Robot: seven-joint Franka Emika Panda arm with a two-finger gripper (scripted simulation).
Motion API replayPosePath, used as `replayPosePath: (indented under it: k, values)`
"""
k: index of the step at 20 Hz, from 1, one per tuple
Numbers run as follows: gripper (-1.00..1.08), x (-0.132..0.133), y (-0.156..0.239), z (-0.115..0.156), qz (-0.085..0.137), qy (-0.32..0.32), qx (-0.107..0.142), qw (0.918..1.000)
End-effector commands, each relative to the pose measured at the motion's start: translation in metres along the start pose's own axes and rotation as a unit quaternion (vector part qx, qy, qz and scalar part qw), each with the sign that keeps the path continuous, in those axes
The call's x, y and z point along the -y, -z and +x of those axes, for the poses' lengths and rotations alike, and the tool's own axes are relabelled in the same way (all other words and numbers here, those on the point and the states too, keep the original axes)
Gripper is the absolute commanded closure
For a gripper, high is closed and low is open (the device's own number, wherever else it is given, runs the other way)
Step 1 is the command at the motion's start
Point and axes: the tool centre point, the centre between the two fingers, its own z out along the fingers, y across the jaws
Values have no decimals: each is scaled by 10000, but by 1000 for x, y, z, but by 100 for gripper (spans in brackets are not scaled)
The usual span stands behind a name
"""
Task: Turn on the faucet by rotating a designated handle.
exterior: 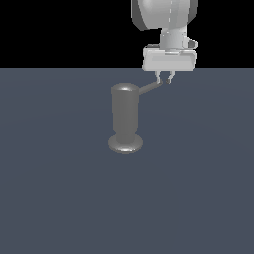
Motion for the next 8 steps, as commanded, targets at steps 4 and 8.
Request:
replayPosePath:
  k: [4,8]
  values:
    - [108,-7,-14,9,-19,-65,50,10000]
    - [108,-7,-14,15,-20,-72,54,10000]
